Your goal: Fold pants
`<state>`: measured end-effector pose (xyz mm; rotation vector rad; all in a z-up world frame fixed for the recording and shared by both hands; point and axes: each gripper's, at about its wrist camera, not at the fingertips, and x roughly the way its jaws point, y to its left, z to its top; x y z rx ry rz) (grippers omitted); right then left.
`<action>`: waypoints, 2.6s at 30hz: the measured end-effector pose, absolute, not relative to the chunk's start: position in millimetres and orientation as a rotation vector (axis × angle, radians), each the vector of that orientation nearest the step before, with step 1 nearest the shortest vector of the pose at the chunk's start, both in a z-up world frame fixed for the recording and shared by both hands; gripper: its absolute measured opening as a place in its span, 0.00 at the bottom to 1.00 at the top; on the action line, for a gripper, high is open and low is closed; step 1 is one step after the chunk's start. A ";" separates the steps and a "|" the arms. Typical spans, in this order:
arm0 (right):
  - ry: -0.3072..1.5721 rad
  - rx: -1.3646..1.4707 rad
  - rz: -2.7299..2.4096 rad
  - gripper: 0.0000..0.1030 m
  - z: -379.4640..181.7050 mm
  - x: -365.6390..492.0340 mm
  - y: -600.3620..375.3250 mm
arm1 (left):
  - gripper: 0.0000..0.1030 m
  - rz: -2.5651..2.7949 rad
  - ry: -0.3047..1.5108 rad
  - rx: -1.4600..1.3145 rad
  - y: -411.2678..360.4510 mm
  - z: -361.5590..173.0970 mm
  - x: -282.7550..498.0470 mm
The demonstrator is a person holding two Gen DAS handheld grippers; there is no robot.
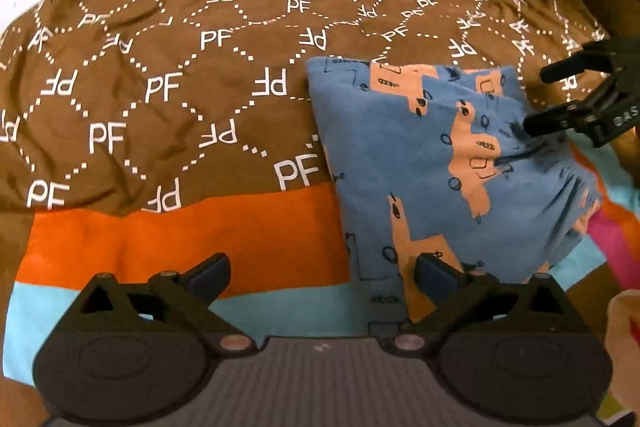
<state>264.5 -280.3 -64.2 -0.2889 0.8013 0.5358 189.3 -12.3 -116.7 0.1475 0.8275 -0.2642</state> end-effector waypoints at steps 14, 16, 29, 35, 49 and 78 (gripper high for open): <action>0.973 -0.123 0.667 0.99 -69.8 249.8 -311.1 | 1.00 -0.328 0.921 0.039 -20.8 -107.9 188.2; 0.990 -0.079 0.671 0.99 -69.7 253.5 -314.0 | 1.00 -0.331 0.925 0.013 -19.3 -107.8 190.4; 0.971 0.150 0.668 0.99 -67.1 296.8 -319.1 | 1.00 -0.381 0.941 -0.141 -6.8 -120.0 210.8; 1.029 0.227 0.668 0.99 -81.2 303.1 -321.0 | 1.00 -0.416 0.920 -0.140 -2.4 -124.8 208.3; 1.065 0.348 0.759 0.89 -82.0 318.7 -331.2 | 1.00 -0.525 0.934 -0.369 15.2 -125.1 209.7; 0.942 -0.087 0.656 0.24 -68.4 266.5 -286.4 | 0.19 -0.345 1.067 -0.262 -2.1 -110.9 216.4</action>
